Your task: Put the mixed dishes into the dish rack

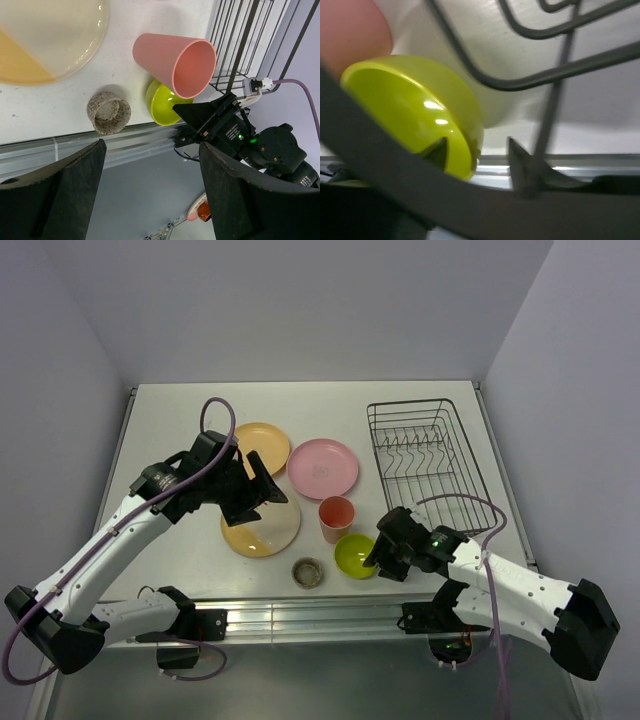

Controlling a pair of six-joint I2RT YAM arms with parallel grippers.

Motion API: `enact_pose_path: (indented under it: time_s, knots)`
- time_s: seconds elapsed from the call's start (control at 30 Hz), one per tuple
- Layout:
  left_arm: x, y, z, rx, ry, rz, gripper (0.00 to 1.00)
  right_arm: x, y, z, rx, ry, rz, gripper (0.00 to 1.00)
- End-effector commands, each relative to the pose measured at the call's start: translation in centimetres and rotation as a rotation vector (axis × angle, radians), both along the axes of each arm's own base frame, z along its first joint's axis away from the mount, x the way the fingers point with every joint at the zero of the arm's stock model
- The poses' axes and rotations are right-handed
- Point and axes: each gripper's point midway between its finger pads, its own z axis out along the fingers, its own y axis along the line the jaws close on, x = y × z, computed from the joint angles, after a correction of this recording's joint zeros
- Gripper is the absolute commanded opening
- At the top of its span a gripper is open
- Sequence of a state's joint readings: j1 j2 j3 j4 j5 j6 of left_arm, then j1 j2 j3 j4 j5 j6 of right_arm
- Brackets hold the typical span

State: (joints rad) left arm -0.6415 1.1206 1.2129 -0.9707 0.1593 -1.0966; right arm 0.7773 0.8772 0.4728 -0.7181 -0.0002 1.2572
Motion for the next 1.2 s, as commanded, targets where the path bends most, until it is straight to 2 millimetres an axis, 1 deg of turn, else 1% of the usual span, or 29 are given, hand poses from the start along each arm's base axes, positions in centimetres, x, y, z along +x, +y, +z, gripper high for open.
enact_pose_path:
  time_s: [0.0, 0.03, 0.07, 0.17, 0.2, 0.27, 0.33, 0.37, 0.4, 0.43, 0.47, 0.5, 0.57, 0.6, 0.63, 0.67, 0.7, 0.73, 0.77, 0.83, 0.87, 0.97, 1.07, 1.13, 1.17]
  knots:
    - [-0.2, 0.2, 1.2, -0.012, -0.032, 0.006, 0.81, 0.8, 0.6, -0.1, -0.02, -0.047, -0.019, 0.54]
    - [-0.2, 0.3, 1.3, -0.015, -0.035, 0.008, 0.81, 0.8, 0.7, 0.0, -0.021, -0.051, -0.014, 0.48]
    - [-0.2, 0.3, 1.3, -0.017, -0.035, 0.01, 0.81, 0.8, 0.8, 0.0, -0.028, -0.058, -0.013, 0.37]
    - [-0.3, 0.4, 1.3, -0.018, -0.036, 0.012, 0.81, 0.6, 0.8, 0.3, -0.047, -0.064, 0.003, 0.13]
    - [-0.3, 0.4, 1.3, -0.019, -0.037, 0.012, 0.81, 0.7, 0.7, 0.4, -0.053, -0.073, 0.004, 0.01]
    - [-0.5, 0.4, 1.4, -0.024, -0.038, 0.012, 0.81, 0.4, 0.9, 1.1, -0.057, -0.086, 0.027, 0.0]
    - [-0.5, 0.3, 1.8, -0.036, -0.044, 0.01, 0.81, 0.6, 0.9, 2.4, -0.066, -0.12, 0.037, 0.0]
    - [-0.6, 0.0, 2.1, -0.045, -0.044, 0.001, 0.81, 0.2, 1.2, 2.9, -0.069, -0.134, 0.067, 0.0]
    - [-0.7, -0.1, 2.2, -0.051, -0.046, -0.008, 0.81, 0.3, 1.3, 4.1, -0.068, -0.159, 0.078, 0.0]
    - [-0.6, -0.5, 2.7, -0.064, -0.053, -0.021, 0.81, 0.2, 1.4, 4.7, -0.071, -0.173, 0.093, 0.0]
    - [-0.8, -1.0, 3.2, -0.075, -0.063, -0.053, 0.81, -0.2, 1.6, 5.2, -0.074, -0.189, 0.134, 0.0]
    - [-0.8, -1.9, 4.0, -0.102, -0.069, -0.087, 0.8, -0.1, 1.8, 6.4, -0.067, -0.209, 0.147, 0.0]
    - [-1.5, -3.2, 4.8, -0.113, -0.081, -0.164, 0.8, -0.2, 2.2, 7.8, -0.059, -0.241, 0.196, 0.0]
    - [-1.4, -4.2, 5.4, -0.116, -0.082, -0.198, 0.79, 0.0, 2.6, 9.2, -0.035, -0.269, 0.21, 0.0]
    - [-2.3, -5.2, 5.5, -0.108, -0.089, -0.259, 0.79, 0.2, 2.8, 10.1, -0.032, -0.294, 0.24, 0.0]
    - [-2.5, -5.8, 5.8, -0.105, -0.098, -0.286, 0.8, 0.3, 3.0, 10.8, -0.024, -0.312, 0.256, 0.0]
    - [-2.4, -6.6, 6.1, -0.098, -0.106, -0.308, 0.8, 0.7, 3.8, 12.5, 0.007, -0.347, 0.267, 0.0]
    - [-3.0, -7.2, 6.1, -0.095, -0.109, -0.343, 0.8, 0.8, 4.1, 13.3, 0.01, -0.369, 0.307, 0.0]
    - [-3.2, -7.6, 6.2, -0.094, -0.117, -0.363, 0.8, 1.1, 4.5, 14.7, 0.013, -0.387, 0.321, 0.0]
    - [-3.6, -8.3, 6.2, -0.109, -0.123, -0.392, 0.81, 1.2, 5.1, 16.1, 0.015, -0.416, 0.377, 0.0]
    - [-3.7, -8.4, 6.1, -0.112, -0.122, -0.4, 0.81, 1.4, 5.5, 17.3, 0.025, -0.431, 0.393, 0.0]
    - [-4.3, -8.7, 5.6, -0.114, -0.118, -0.44, 0.81, 1.2, 6.6, 18.9, 0.055, -0.453, 0.469, 0.0]
    - [-4.9, -8.8, 5.4, -0.106, -0.128, -0.487, 0.82, 0.6, 7.7, 19.6, 0.111, -0.458, 0.532, 0.0]
    - [-5.3, -8.9, 5.5, -0.114, -0.142, -0.522, 0.82, 0.3, 8.1, 19.8, 0.141, -0.461, 0.561, 0.0]
    - [-5.6, -8.9, 5.5, -0.125, -0.148, -0.536, 0.82, -0.2, 8.6, 20.0, 0.194, -0.459, 0.588, 0.0]
